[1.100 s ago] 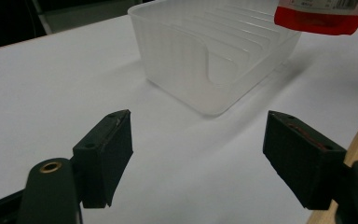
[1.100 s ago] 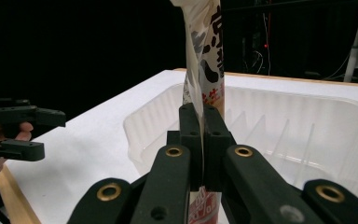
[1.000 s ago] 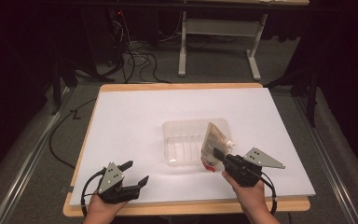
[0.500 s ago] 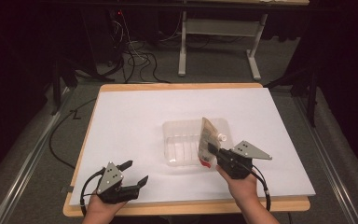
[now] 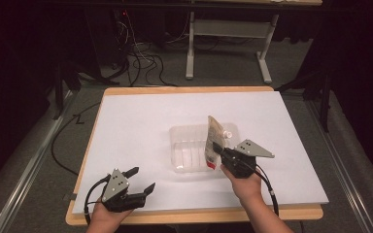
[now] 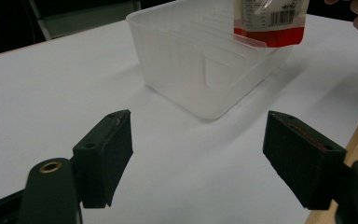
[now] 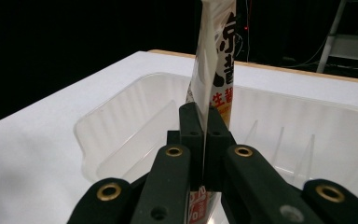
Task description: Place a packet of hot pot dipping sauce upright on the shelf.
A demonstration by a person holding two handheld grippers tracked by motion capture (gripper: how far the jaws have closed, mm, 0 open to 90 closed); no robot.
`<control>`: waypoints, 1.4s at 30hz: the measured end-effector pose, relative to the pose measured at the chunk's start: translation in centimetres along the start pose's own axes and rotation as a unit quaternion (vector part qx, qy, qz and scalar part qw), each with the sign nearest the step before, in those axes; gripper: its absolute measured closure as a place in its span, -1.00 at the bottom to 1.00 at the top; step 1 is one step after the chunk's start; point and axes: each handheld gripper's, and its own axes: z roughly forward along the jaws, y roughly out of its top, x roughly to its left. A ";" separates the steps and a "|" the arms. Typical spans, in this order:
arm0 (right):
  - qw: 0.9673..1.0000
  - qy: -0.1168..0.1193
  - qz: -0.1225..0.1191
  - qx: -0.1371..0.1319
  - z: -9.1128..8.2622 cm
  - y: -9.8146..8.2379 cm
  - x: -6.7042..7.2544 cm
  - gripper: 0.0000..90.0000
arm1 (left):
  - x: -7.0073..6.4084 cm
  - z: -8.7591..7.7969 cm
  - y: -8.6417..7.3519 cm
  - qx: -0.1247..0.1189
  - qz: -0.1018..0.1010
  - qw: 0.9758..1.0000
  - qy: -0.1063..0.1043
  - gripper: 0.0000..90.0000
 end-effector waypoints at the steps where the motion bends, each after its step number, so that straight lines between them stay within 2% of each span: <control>1: 1.000 0.000 0.000 0.000 0.0 0.0 0.0 1.00 | 0.0 0.0 0.0 0.000 0.000 1.000 0.000 -0.46; 17: 1.000 -0.025 -0.014 0.002 3.0 0.3 -0.7 1.00 | 0.1 0.0 0.0 0.000 -0.001 1.000 -0.001 -0.46; 26: 0.999 -0.039 -0.020 0.000 3.9 -0.1 -0.9 1.00 | 0.0 0.1 -0.1 0.003 0.002 1.000 -0.002 -0.46; 38: 0.998 -0.047 -0.026 0.013 4.4 -0.8 -0.8 1.00 | 0.0 0.2 0.0 0.004 0.004 1.000 -0.004 -0.46; 42: 0.998 -0.048 -0.025 0.017 4.4 -1.0 -0.8 0.92 | -0.1 0.2 0.0 0.004 0.003 1.000 -0.005 -0.46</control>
